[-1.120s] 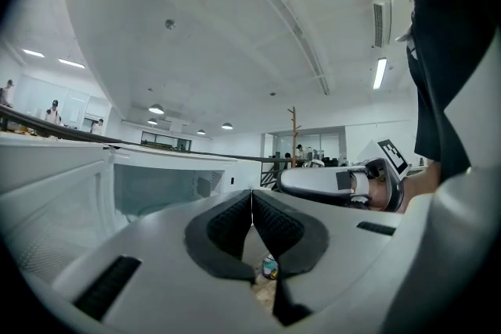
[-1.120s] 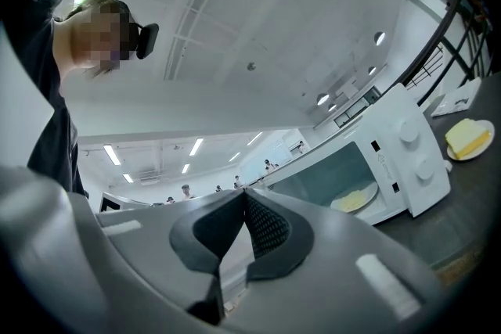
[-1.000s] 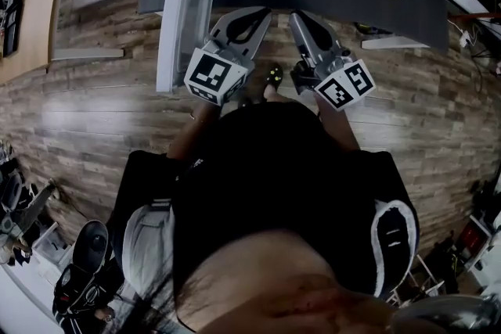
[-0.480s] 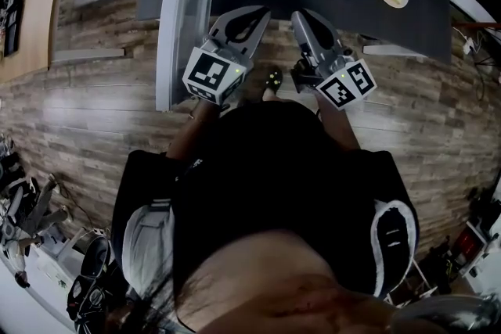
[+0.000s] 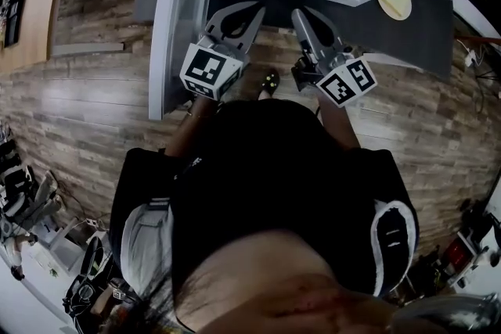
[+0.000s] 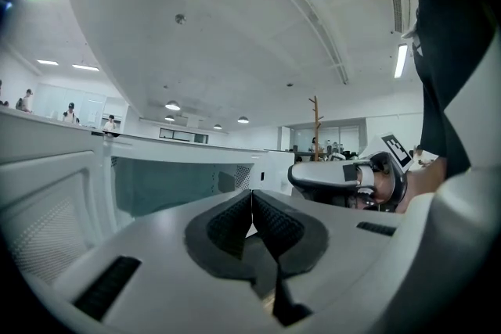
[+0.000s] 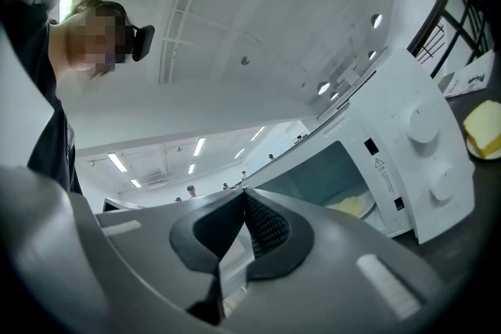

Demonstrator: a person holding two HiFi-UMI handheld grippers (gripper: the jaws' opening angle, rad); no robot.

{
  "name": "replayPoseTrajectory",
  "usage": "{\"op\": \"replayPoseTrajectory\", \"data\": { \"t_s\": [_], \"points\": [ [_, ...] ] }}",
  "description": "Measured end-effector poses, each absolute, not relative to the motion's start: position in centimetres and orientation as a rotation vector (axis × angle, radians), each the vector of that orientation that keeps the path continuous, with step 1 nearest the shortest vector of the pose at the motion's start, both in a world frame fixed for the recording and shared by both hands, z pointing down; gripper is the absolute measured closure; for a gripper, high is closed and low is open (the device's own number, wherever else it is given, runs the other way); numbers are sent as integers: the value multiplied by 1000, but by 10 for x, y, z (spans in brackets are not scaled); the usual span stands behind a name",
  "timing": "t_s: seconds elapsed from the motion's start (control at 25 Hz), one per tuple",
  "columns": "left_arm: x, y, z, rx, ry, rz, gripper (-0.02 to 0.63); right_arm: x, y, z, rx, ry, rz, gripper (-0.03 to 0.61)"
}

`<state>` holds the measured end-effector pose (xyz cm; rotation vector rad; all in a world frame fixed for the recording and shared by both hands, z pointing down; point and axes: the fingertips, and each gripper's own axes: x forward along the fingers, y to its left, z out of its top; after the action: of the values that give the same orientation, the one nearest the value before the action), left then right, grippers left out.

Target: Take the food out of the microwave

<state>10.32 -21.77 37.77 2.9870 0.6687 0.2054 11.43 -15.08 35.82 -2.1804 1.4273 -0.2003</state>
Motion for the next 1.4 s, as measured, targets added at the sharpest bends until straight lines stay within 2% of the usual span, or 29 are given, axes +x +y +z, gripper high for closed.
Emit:
{"op": "replayPoseTrajectory", "data": {
  "t_s": [1.12, 1.4],
  "points": [
    [179, -227, 397, 3017, 624, 221, 606, 189, -155, 400, -2207, 1207, -355, 577],
    [186, -227, 410, 3002, 632, 257, 606, 205, -163, 415, -2283, 1166, -408, 557]
  ]
}}
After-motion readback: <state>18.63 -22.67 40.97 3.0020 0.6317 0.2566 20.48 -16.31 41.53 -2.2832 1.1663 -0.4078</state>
